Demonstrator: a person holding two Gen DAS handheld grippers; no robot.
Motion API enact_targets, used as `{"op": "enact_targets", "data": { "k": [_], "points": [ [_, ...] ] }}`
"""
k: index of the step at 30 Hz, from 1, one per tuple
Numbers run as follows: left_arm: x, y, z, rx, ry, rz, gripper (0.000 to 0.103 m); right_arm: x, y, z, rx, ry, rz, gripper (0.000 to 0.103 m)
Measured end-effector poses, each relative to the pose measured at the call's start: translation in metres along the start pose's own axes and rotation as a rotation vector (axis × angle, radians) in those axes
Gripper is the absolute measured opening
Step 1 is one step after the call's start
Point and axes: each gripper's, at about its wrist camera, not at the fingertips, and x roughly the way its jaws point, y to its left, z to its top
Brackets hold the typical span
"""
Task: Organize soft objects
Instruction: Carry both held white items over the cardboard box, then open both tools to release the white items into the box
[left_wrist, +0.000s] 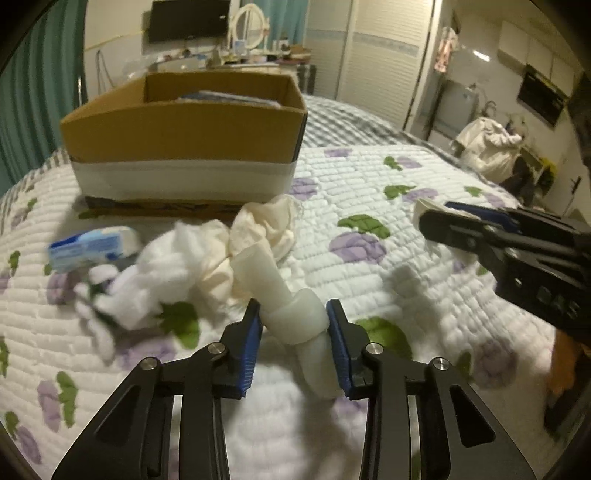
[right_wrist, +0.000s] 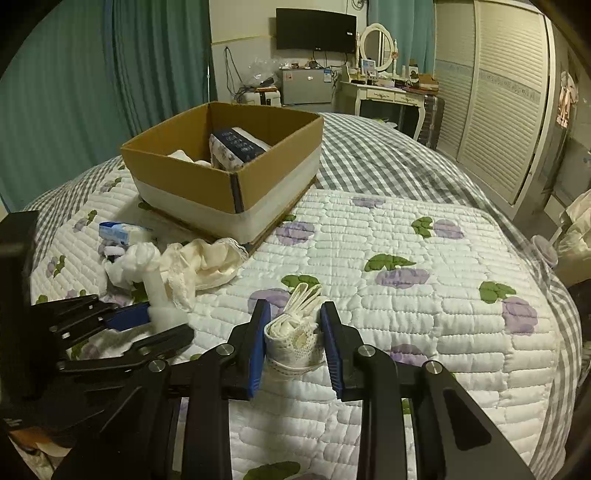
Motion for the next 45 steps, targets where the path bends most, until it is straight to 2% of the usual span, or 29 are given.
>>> {"op": "enact_targets", "data": {
  "k": [6,13,19,24,30,33,39,45],
  "points": [
    [-0.036,0.0,0.0,0.017,-0.022,-0.036,0.034,-0.022,0.018,0.004,-0.039,-0.027,-0.016,0.028],
    [-0.077,0.005,0.012,0.026,-0.087,-0.06,0.034,-0.064,0.038,0.02,0.002,-0.095,-0.022,0.028],
    [-0.114,0.021,0.042,0.04,-0.171,-0.064,0.033,-0.1,0.053,0.051,0.036,-0.205,-0.022,0.028],
    [-0.132,0.038,0.071,0.072,-0.234,-0.034,0.034,-0.105,0.064,0.083,0.045,-0.265,0.003,0.028],
    [-0.117,0.057,0.11,0.117,-0.277,0.022,0.034,-0.087,0.067,0.128,0.043,-0.301,0.021,0.028],
    [-0.094,0.071,0.132,0.121,-0.278,0.045,0.033,-0.071,0.068,0.15,0.031,-0.303,0.018,0.028],
    [-0.047,0.098,0.164,0.093,-0.264,0.031,0.034,-0.013,0.06,0.192,0.053,-0.289,0.008,0.028],
    [0.002,0.112,0.171,0.126,-0.24,0.055,0.034,0.056,0.052,0.203,0.075,-0.242,0.002,0.028]
  ]
}}
